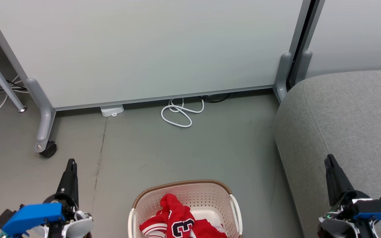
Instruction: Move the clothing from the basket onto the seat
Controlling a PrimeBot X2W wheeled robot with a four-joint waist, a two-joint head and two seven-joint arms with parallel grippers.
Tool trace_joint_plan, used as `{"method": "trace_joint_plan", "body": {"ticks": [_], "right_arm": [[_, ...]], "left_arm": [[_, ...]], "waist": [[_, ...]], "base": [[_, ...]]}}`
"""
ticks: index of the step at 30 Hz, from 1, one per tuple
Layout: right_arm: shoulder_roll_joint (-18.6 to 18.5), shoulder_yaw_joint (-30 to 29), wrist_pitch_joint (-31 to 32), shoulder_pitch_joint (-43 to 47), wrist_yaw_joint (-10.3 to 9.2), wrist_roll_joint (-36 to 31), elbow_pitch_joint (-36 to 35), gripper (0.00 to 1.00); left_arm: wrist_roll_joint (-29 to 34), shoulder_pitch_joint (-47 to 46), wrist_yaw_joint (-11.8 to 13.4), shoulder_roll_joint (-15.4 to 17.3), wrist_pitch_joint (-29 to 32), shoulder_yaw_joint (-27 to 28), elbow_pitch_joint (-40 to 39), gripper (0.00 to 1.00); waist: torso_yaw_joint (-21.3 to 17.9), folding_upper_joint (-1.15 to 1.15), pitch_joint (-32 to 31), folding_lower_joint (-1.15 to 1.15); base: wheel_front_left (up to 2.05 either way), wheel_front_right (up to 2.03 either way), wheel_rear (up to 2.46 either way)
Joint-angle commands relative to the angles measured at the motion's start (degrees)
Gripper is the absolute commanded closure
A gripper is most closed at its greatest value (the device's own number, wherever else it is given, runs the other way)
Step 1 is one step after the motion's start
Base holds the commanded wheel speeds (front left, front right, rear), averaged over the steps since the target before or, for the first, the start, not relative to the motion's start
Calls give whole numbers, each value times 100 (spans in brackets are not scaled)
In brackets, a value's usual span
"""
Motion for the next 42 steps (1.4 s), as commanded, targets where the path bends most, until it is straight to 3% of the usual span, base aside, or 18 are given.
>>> {"method": "trace_joint_plan", "body": {"ticks": [1, 15, 42], "right_arm": [[13, 10, -7, 65, -7, -1, 71, 0], [22, 242, -331, 165, -7, -447, 66, 0], [0, 426, -985, 142, -1, -3802, -42, 0]], "left_arm": [[2, 79, 8, -12, -7, -3, 75, 0], [353, 221, 43, -30, -328, -101, 92, 0], [3782, 300, 157, 29, -983, -586, -156, 0]], "waist": [[0, 0, 0, 0], [-6, 0, 1, 0], [3, 0, 26, 0]], "base": [[0, 0, 0], [0, 0, 0], [0, 0, 0]]}}
